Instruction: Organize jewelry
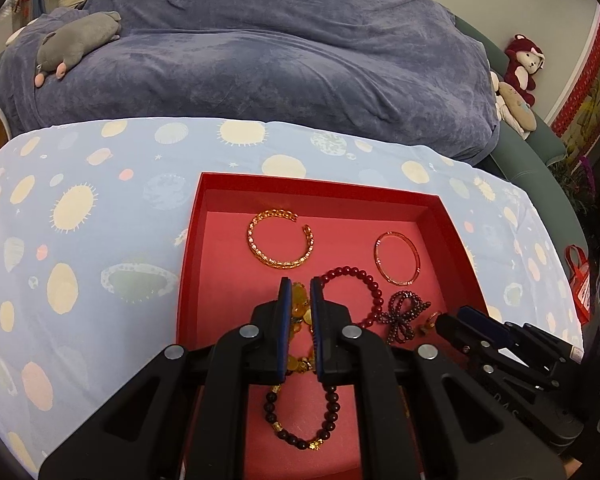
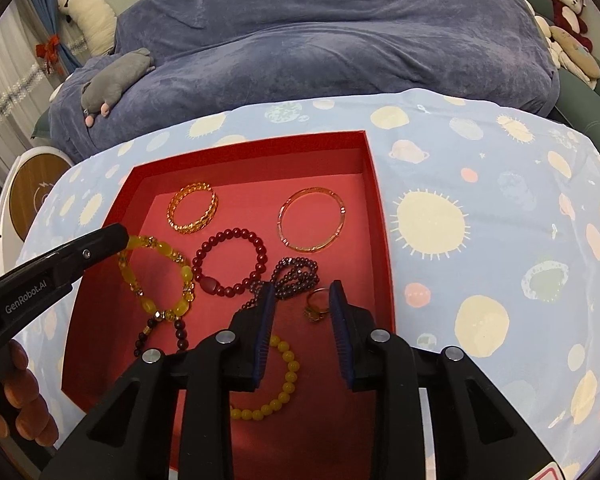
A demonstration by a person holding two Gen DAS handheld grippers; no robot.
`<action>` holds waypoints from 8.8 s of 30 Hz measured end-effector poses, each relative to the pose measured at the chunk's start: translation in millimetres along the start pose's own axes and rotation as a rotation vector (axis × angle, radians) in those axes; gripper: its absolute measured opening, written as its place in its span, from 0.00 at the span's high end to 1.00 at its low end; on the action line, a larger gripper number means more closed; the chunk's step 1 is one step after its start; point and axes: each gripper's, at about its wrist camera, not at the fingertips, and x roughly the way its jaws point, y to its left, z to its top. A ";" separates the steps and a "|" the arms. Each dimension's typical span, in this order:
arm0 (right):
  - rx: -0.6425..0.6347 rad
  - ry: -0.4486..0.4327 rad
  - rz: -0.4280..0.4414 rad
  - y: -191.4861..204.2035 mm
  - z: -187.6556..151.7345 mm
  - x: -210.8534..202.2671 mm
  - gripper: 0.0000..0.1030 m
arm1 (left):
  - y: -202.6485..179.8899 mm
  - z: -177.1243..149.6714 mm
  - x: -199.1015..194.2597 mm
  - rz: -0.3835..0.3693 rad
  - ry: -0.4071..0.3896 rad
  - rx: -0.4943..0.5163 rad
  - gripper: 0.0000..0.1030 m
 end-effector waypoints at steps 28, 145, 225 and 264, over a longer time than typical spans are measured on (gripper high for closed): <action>0.049 -0.044 0.077 9.9 -66.5 -92.3 0.60 | 11.1 -61.6 -87.6 0.060 -0.055 -0.034 0.68; -0.064 -0.055 0.091 42.5 -121.4 -152.2 0.84 | -15.8 -113.4 -154.0 0.027 -0.053 0.003 0.86; -0.020 -0.065 -0.024 12.4 -37.1 -66.9 0.56 | -39.9 -50.2 -41.1 0.135 -0.001 0.076 0.55; -0.001 -0.030 -0.104 22.8 -115.4 -128.5 0.19 | -24.2 -125.1 -110.2 0.268 0.016 0.019 0.09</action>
